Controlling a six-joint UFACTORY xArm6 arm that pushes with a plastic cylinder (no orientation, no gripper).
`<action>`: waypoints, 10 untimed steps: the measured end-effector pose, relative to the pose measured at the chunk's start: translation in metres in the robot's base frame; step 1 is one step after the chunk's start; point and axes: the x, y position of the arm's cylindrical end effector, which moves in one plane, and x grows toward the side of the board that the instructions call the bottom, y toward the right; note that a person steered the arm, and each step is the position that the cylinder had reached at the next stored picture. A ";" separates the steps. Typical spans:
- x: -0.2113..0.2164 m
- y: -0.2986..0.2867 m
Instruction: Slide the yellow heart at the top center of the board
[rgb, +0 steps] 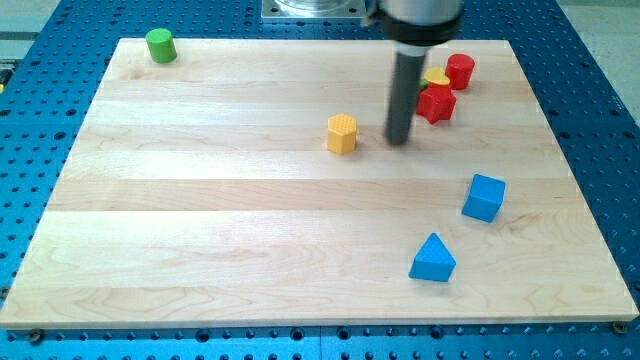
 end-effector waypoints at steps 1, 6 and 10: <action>-0.023 0.066; -0.139 0.128; -0.065 -0.012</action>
